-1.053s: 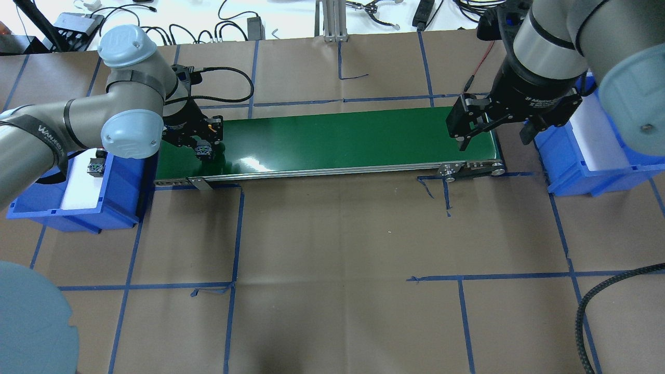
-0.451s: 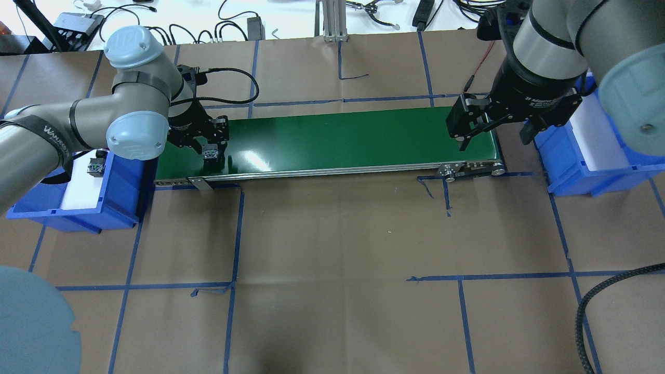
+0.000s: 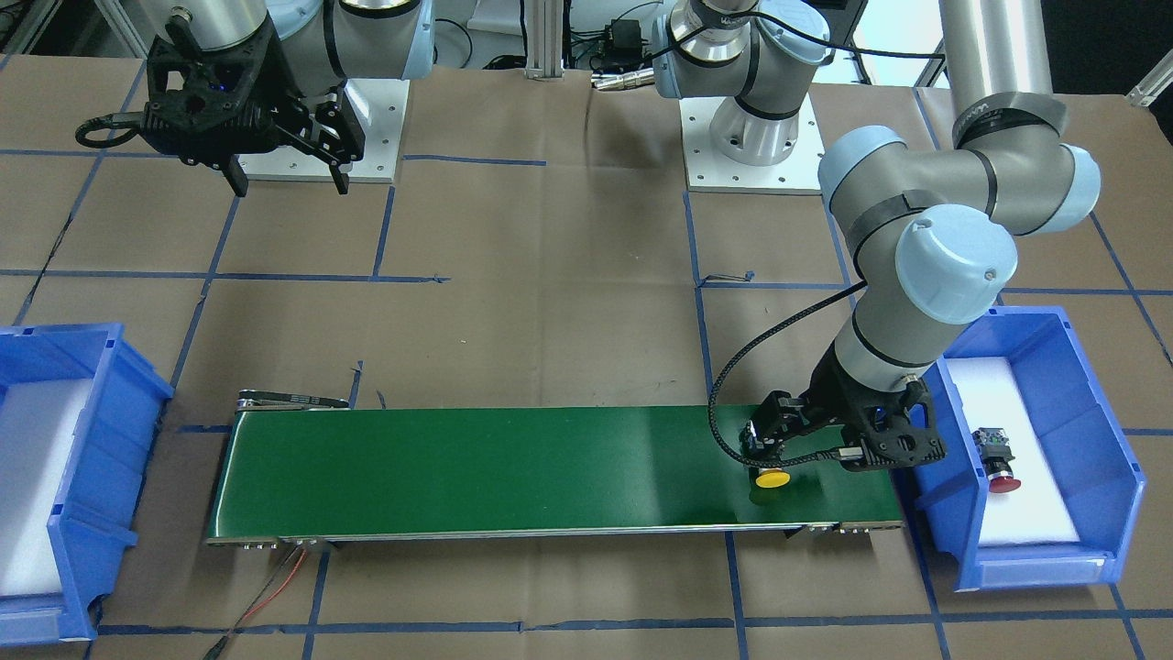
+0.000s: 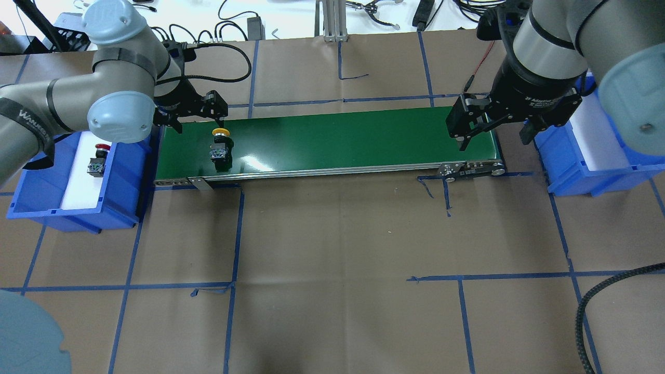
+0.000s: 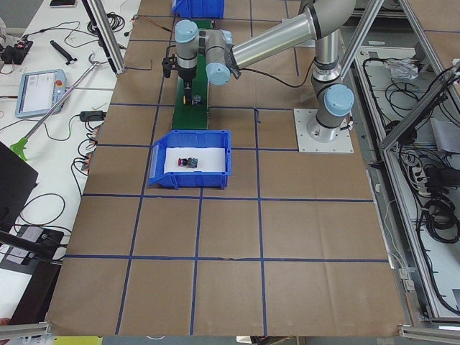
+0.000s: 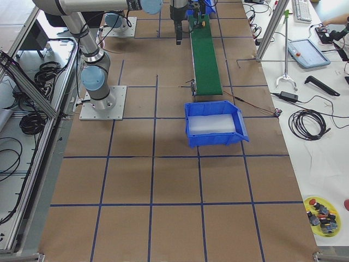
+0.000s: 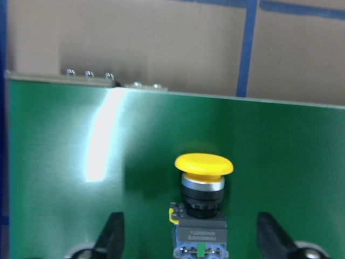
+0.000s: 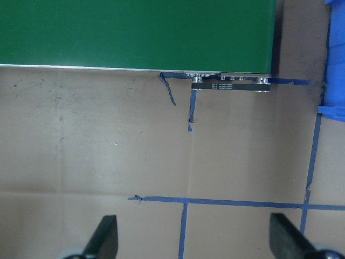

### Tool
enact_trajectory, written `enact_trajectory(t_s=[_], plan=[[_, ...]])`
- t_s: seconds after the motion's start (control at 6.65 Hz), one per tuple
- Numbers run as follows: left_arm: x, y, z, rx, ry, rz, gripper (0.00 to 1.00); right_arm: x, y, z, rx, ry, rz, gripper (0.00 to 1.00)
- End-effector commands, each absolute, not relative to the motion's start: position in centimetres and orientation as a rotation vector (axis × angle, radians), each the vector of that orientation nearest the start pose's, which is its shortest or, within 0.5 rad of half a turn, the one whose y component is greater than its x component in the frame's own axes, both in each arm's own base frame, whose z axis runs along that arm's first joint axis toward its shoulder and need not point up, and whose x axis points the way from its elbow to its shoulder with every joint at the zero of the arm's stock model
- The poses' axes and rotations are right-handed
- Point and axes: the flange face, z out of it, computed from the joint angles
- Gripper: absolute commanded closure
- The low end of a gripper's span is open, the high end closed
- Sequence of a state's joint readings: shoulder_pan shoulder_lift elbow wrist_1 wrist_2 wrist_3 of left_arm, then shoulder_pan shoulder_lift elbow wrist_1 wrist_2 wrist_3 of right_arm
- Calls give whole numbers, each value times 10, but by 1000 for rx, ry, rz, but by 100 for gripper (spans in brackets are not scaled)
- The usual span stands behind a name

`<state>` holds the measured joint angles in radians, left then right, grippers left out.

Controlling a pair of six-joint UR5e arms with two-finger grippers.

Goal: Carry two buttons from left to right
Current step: 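Move the left gripper back over the bin to the red button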

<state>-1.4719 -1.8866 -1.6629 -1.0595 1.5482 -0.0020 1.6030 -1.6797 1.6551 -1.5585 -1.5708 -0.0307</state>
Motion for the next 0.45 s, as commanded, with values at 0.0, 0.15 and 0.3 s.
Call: enact_trajectory(t_s=[0.0, 0.15, 0.3], plan=[[-75, -601, 374, -153, 3150, -142, 0, 148, -442, 496, -99, 3140, -19, 0], [-75, -590, 392, -147, 3150, -115, 0, 148, -442, 496, -99, 3140, -19, 0], [-73, -580, 407, -144, 3149, -110, 0, 148, -442, 496, -99, 3140, -19, 0]])
